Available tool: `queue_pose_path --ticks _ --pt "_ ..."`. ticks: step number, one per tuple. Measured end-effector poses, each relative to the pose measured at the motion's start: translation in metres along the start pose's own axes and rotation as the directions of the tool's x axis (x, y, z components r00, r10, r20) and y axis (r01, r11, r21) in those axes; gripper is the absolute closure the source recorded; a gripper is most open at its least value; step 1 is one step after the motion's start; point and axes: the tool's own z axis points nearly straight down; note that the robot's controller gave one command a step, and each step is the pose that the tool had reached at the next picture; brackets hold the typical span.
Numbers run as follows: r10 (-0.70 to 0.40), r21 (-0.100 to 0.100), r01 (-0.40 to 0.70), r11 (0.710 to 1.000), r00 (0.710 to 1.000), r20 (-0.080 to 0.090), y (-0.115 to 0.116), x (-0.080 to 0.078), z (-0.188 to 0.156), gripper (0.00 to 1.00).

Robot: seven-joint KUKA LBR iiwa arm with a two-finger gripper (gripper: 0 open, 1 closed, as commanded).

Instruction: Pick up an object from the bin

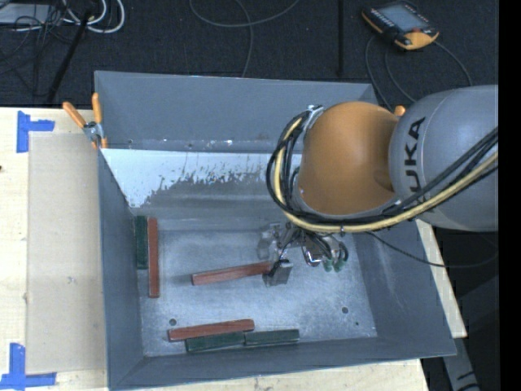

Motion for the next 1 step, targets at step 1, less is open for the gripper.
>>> queue_pose_path --ticks 1 --pt "-0.022 0.0 0.022 1.0 1.0 0.008 -0.0324 0.0256 -0.0017 1.0"
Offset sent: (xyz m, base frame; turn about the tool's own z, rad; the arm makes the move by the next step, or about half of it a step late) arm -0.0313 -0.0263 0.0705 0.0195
